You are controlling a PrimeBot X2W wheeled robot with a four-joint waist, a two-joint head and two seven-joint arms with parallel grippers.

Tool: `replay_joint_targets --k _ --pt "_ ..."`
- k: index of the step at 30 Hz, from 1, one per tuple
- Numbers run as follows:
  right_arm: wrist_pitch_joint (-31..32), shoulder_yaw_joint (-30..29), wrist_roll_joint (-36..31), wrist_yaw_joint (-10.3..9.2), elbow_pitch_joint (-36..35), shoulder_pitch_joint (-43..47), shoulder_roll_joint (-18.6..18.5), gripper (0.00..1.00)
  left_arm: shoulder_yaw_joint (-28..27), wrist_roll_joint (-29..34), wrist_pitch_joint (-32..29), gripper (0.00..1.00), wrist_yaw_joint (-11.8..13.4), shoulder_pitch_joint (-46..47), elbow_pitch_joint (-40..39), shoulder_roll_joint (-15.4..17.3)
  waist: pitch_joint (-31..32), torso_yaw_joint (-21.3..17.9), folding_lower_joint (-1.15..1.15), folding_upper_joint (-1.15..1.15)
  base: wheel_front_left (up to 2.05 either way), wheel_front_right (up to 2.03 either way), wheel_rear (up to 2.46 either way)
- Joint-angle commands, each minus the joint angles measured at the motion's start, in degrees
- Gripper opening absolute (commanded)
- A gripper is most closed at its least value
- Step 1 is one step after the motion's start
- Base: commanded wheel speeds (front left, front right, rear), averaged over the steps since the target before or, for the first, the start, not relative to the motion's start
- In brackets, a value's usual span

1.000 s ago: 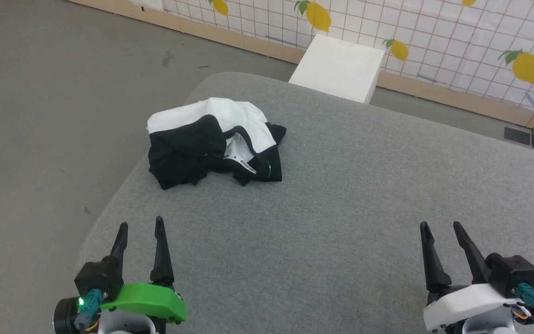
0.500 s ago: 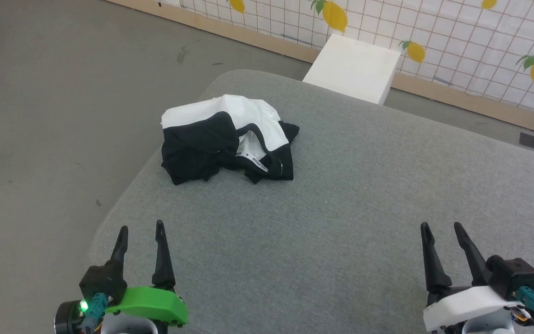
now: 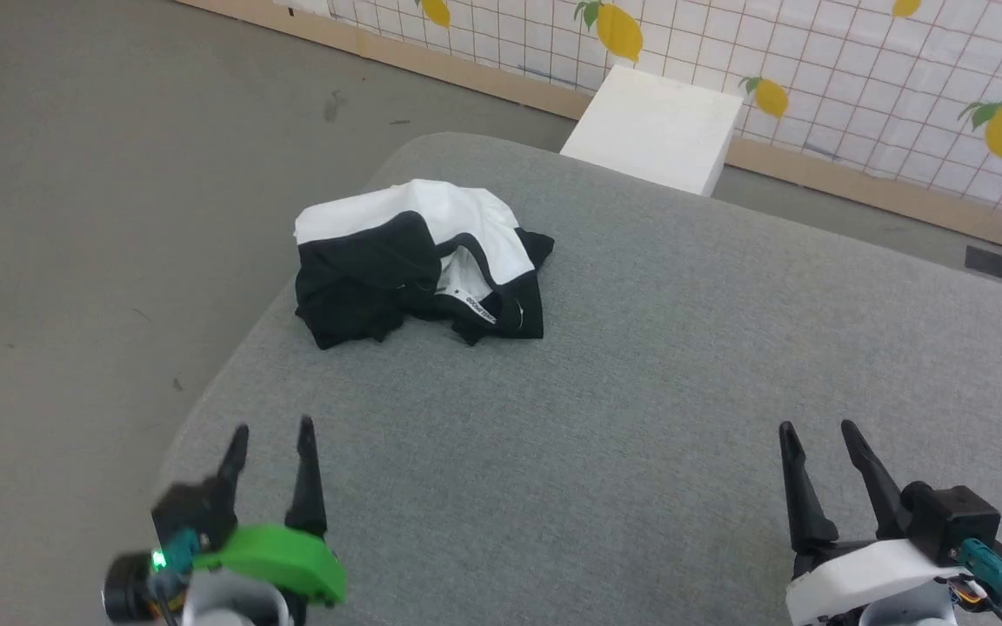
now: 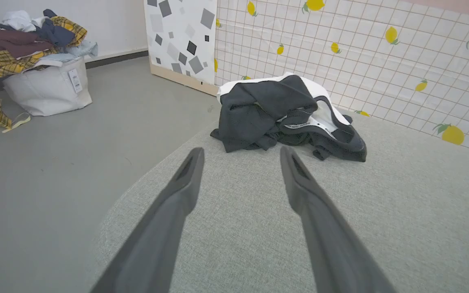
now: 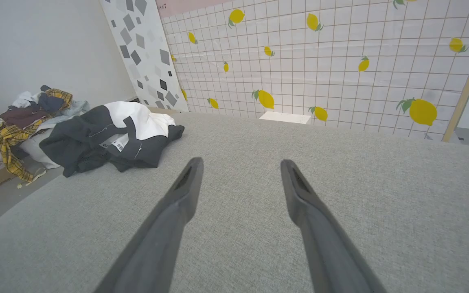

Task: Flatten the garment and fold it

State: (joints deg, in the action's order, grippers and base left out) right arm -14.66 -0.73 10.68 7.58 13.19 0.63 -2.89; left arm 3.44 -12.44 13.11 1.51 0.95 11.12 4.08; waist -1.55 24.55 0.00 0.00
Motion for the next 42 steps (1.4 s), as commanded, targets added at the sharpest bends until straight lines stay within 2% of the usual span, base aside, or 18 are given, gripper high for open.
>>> replay_joint_targets --k 1,7,11,12,13,17,21,26,29,34,35,36,38,42 --pt "-0.3 0.2 -0.5 -0.09 -0.1 -0.1 0.0 1.00 -0.3 -0.6 -1.0 1.00 -0.8 3.4 0.3 1.1 -0.5 -0.5 0.00 0.00 0.00 0.00 0.00" --pt "1.0 -0.3 -2.6 -0.09 -2.2 -2.6 0.0 1.00 -3.6 -6.0 -9.8 1.00 -4.1 19.2 5.4 5.1 -5.1 -3.9 0.00 0.00 0.00 0.00 0.00" --pt "2.5 -1.1 -4.1 -0.09 -4.5 -4.5 0.0 1.00 -4.5 -10.3 -19.5 1.00 -6.0 30.4 11.2 7.7 -9.9 -7.0 0.00 0.00 0.00 0.00 0.00" --pt "2.8 -1.2 -4.4 -0.09 -5.0 -5.0 0.0 1.00 -4.7 -11.1 -21.8 1.00 -6.1 32.5 12.5 8.3 -11.0 -7.8 0.00 0.00 0.00 0.00 0.00" --pt "3.5 -1.5 -5.1 -0.09 -6.6 -6.7 0.0 1.00 -5.5 -13.2 -29.4 1.00 -6.2 39.3 16.4 10.7 -15.0 -11.0 0.00 0.00 0.00 0.00 0.00" --pt "3.7 -2.9 -5.5 -0.09 -7.9 -8.0 0.0 1.00 -5.3 -14.3 -38.5 1.00 -5.2 45.3 20.3 12.9 -19.4 -14.2 0.00 0.00 0.00 0.00 0.00" --pt "3.4 -5.1 -5.5 -0.09 -8.6 -8.4 0.0 1.00 -4.3 -14.4 -45.3 1.00 -3.8 47.7 22.7 13.7 -22.4 -16.4 0.00 0.00 0.00 0.00 0.00" --pt "3.4 -7.7 -6.1 -0.09 -9.9 -8.3 0.0 1.00 -3.6 -14.8 -50.2 1.00 -2.2 47.8 24.7 13.3 -24.9 -17.2 0.00 0.00 0.00 0.00 0.00" --pt "3.5 -8.6 -6.6 -0.09 -10.9 -8.2 0.0 1.00 -2.9 -14.7 -51.7 1.00 -1.5 46.7 25.9 12.7 -26.0 -17.2 0.00 0.00 0.00 0.00 0.00" --pt "4.0 -9.6 -7.0 -0.09 -11.6 -8.5 0.0 1.00 -0.7 -14.1 -52.5 1.00 -2.2 44.5 27.4 11.6 -26.4 -16.3 0.00 0.00 0.00 0.00 0.00" --pt "4.0 -9.5 -6.9 -0.09 -11.5 -8.6 0.0 1.00 -0.3 -13.8 -51.6 0.79 -2.6 44.2 27.4 11.5 -26.3 -16.0 0.00 0.00 0.00 0.00 0.00" --pt "4.0 -9.1 -6.7 -0.09 -11.4 -8.8 0.0 1.00 -0.6 -14.0 -47.1 0.00 -3.8 44.1 26.4 11.2 -25.8 -15.7 0.00 0.00 0.00 0.00 0.00" --pt "4.0 -8.8 -6.4 -0.09 -11.0 -8.9 0.0 1.00 -0.6 -13.7 -42.9 0.00 -4.6 44.1 26.0 11.3 -24.9 -15.3 0.00 0.00 0.00 0.00 0.00" --pt "3.8 -7.8 -6.1 -0.09 -10.0 -9.0 0.0 1.00 -2.5 -13.1 -32.5 0.00 -4.2 46.2 25.0 12.1 -22.4 -15.0 0.00 0.00 0.00 0.00 0.00"
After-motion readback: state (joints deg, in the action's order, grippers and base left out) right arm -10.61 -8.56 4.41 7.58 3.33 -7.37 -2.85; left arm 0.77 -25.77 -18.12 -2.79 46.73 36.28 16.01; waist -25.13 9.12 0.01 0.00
